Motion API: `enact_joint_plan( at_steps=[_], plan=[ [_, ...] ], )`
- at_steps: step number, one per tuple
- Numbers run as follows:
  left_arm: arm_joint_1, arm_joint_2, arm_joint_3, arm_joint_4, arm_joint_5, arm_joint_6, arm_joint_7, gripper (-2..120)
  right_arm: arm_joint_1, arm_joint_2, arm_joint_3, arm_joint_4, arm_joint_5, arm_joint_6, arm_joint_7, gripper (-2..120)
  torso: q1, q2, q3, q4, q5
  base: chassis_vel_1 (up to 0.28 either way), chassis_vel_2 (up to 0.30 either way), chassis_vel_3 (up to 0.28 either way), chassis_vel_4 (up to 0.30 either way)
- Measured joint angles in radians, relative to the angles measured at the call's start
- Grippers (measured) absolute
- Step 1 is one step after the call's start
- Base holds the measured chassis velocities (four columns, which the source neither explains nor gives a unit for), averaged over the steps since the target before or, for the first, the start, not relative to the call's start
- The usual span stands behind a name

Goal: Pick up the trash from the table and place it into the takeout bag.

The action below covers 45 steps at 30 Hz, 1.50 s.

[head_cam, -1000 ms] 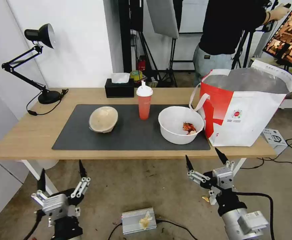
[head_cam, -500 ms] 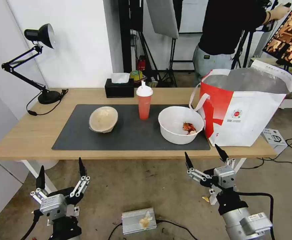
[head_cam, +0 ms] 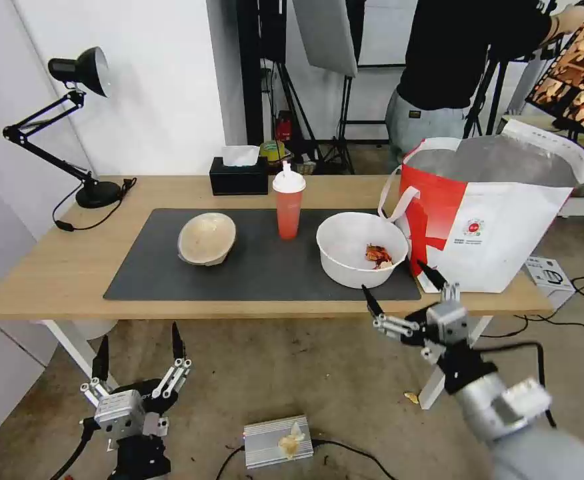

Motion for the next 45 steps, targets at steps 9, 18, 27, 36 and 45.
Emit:
enact_joint_plan(
  at_steps=[9, 18, 27, 36, 45],
  plan=[
    [0.0, -0.007, -0.005, 0.006, -0.013, -0.006, 0.009, 100, 0.109, -0.109, -0.015, -0.055, 0.109, -0.003, -0.084, 100, 0.0, 0.0, 0.0, -0.0004, 0.0001, 0.0, 0.0, 0.0, 0.0],
    [0.0, -0.01, -0.009, 0.006, -0.022, -0.02, 0.011, 100, 0.312, -0.248, -0.105, -0.144, 0.221, -0.022, -0.247, 100, 0.0, 0.0, 0.0, -0.0003, 0.0, 0.0, 0.0, 0.0, 0.0],
    [0.0, -0.013, -0.009, 0.007, -0.021, -0.032, 0.014, 100, 0.532, -0.323, -0.21, -0.243, 0.268, -0.078, -0.381, 100, 0.0, 0.0, 0.0, -0.0003, -0.0001, 0.0, 0.0, 0.0, 0.0],
    [0.002, -0.01, -0.016, 0.007, -0.019, -0.038, 0.014, 100, 0.674, -0.333, -0.276, -0.35, 0.273, -0.165, -0.527, 100, 0.0, 0.0, 0.0, -0.0005, 0.0001, 0.0, 0.0, 0.0, 0.0],
    [-0.006, -0.01, -0.007, 0.017, -0.014, -0.042, 0.015, 100, 0.806, -0.361, -0.343, -0.426, 0.314, -0.268, -0.552, 100, 0.0, 0.0, 0.0, -0.0002, -0.0001, 0.0, 0.0, 0.0, 0.0]
  ],
)
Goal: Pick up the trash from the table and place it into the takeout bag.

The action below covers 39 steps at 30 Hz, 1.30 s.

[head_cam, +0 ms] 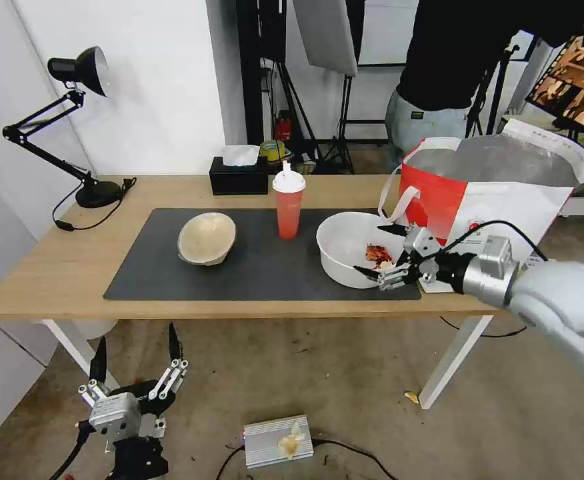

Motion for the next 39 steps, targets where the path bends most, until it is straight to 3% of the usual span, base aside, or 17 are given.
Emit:
enact_joint_plan(
  at_steps=[9, 22, 39],
  plan=[
    [-0.013, -0.013, 0.017, 0.014, 0.011, -0.009, 0.001, 100, 0.045, -0.017, -0.039, -0.032, 0.001, -0.026, -0.013, 100, 0.0, 0.0, 0.0, -0.0002, 0.0001, 0.0, 0.0, 0.0, 0.0],
    [-0.005, -0.028, 0.013, 0.016, 0.027, -0.015, 0.0, 100, 0.225, 0.037, -0.211, -0.078, 0.0, -0.06, -0.028, 100, 0.0, 0.0, 0.0, 0.0, 0.0, 0.0, 0.0, 0.0, 0.0],
    [-0.002, -0.042, 0.018, 0.025, 0.042, -0.013, -0.002, 100, 0.247, 0.072, -0.297, -0.101, -0.049, -0.065, -0.058, 100, 0.0, 0.0, 0.0, -0.0001, 0.0, 0.0, 0.0, 0.0, 0.0]
  ],
)
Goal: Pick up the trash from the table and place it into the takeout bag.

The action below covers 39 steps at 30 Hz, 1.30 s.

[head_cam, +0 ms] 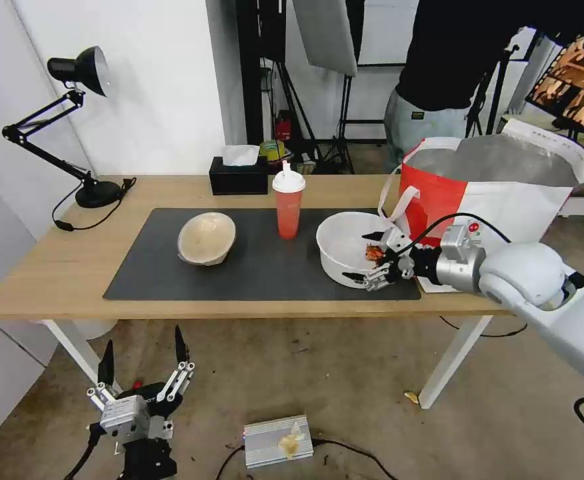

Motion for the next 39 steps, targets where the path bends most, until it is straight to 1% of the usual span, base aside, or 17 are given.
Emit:
enact_joint_plan(
  at_steps=[7, 11, 21, 39],
  plan=[
    [0.001, -0.001, 0.001, 0.001, 0.003, -0.002, -0.001, 100, 0.011, -0.004, -0.018, -0.008, -0.018, 0.0, -0.016, 100, 0.0, 0.0, 0.0, 0.0, 0.0, 0.0, 0.0, 0.0, 0.0],
    [-0.001, -0.004, 0.0, 0.006, 0.008, -0.002, -0.003, 100, 0.041, 0.007, -0.063, -0.047, -0.044, 0.0, -0.027, 100, 0.0, 0.0, 0.0, 0.0, 0.0, 0.0, 0.0, 0.0, 0.0],
    [0.006, -0.013, -0.004, 0.01, 0.015, -0.004, -0.005, 100, 0.089, 0.027, -0.106, -0.095, -0.058, -0.001, -0.036, 100, 0.0, 0.0, 0.0, 0.0, 0.0, 0.0, 0.0, 0.0, 0.0],
    [0.007, -0.021, 0.0, 0.01, 0.014, -0.006, -0.008, 100, 0.139, 0.048, -0.151, -0.144, -0.078, -0.012, -0.049, 100, 0.0, 0.0, 0.0, 0.0, 0.0, 0.0, 0.0, 0.0, 0.0]
  ],
)
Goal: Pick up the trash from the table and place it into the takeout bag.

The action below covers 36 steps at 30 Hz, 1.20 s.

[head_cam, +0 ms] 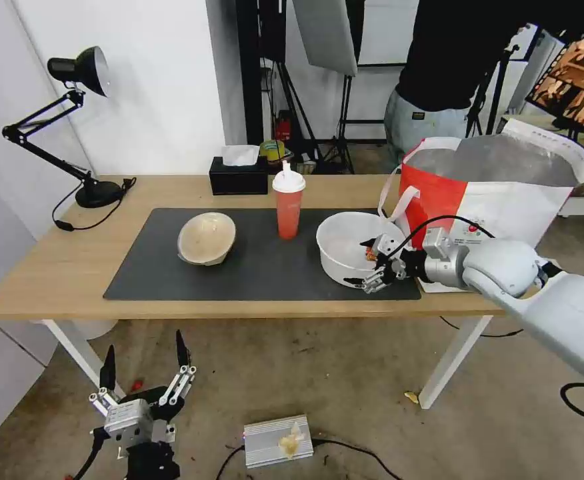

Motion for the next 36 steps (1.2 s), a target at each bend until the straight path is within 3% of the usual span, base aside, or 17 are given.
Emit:
enact_joint_plan(
  at_steps=[8, 22, 31, 36],
  plan=[
    [0.004, 0.002, -0.003, -0.009, -0.001, -0.002, -0.002, 100, 0.002, 0.006, -0.004, -0.012, -0.018, -0.004, -0.015, 99, 0.0, 0.0, 0.0, 0.0, 0.0, 0.0, 0.0, 0.0, 0.0],
    [0.007, 0.001, -0.004, -0.019, -0.001, -0.008, -0.004, 100, 0.012, -0.012, -0.019, -0.005, -0.031, -0.012, -0.04, 51, 0.0, 0.0, 0.0, -0.0001, 0.0, 0.0, 0.0, 0.0, 0.0],
    [0.01, -0.001, -0.006, -0.027, 0.006, -0.012, -0.016, 100, 0.035, -0.014, -0.047, -0.005, -0.037, -0.014, -0.048, 14, 0.0, 0.0, 0.0, 0.0, 0.0, 0.0, 0.0, 0.0, 0.0],
    [0.007, 0.0, -0.006, -0.027, 0.009, -0.012, -0.027, 100, 0.043, -0.015, -0.054, -0.005, -0.037, -0.016, -0.05, 0, 0.0, 0.0, 0.0, 0.0, 0.0, 0.0, 0.0, 0.0, 0.0]
  ],
)
